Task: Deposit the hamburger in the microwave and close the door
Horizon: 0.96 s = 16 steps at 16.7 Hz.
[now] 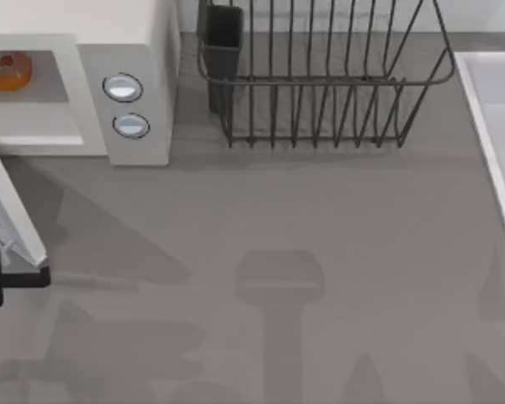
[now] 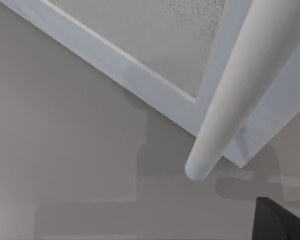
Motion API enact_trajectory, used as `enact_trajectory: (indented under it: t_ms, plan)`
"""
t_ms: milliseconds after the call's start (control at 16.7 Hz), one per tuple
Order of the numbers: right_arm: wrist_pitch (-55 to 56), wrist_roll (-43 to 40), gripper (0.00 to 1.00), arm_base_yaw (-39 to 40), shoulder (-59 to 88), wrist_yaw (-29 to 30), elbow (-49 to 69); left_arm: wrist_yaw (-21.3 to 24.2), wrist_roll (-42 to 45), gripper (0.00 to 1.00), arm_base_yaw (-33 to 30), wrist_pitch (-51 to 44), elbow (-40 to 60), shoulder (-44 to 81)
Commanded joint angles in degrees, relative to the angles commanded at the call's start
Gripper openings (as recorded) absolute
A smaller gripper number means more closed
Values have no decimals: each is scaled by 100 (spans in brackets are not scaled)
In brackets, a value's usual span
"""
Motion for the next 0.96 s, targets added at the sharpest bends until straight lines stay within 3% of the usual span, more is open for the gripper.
enact_trajectory:
  t_ms: [240,660,960]
  plan:
    - [0,0,100,0,0,0,0,-11,4,0,-10,257,343,330]
    - [0,0,100,0,0,0,0,-10,-11,0,-45,852,1231,2410]
    - [0,0,100,0,0,0,0,-24,-6,0,-66,1239,1712,2951]
